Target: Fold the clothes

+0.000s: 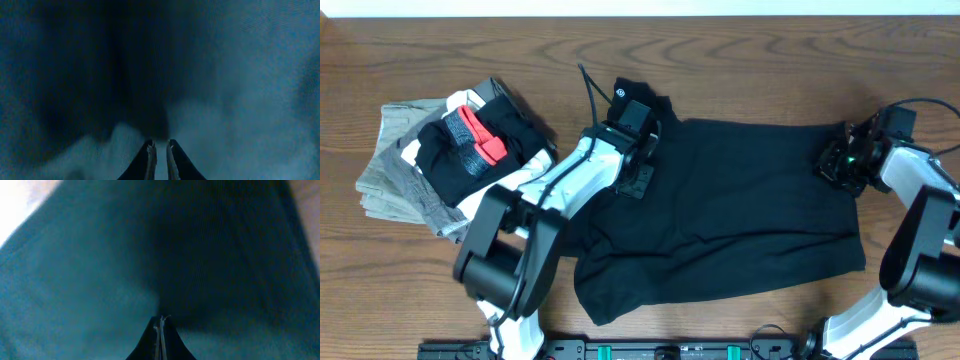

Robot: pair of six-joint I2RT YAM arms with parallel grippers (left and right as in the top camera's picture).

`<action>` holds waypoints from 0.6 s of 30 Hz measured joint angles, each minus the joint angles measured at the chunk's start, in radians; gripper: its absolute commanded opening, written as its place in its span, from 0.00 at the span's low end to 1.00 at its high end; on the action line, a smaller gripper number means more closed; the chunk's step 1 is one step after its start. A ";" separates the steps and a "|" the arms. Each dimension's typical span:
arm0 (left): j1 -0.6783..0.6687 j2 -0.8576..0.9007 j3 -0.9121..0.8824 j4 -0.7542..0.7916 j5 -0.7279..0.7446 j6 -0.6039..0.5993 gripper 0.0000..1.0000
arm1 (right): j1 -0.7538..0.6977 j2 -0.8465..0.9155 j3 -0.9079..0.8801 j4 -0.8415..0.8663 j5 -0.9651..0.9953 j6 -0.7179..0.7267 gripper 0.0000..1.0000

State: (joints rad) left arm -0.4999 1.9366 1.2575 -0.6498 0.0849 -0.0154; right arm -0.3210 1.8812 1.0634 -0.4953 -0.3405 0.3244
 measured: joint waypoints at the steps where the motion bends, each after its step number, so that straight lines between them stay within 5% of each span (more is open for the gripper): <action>1: 0.001 0.018 0.000 0.018 0.003 0.003 0.12 | 0.001 0.017 0.003 0.019 -0.009 0.018 0.01; 7: 0.034 0.087 0.050 0.113 0.048 0.016 0.11 | 0.005 0.085 0.036 0.192 -0.042 0.133 0.01; 18: 0.202 0.316 0.387 0.187 0.223 -0.014 0.12 | 0.005 0.266 0.056 0.772 -0.122 0.283 0.01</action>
State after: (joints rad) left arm -0.2981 2.2528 1.6447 -0.4629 0.3080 -0.0296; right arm -0.3157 2.1468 1.1194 0.2771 -0.4625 0.6079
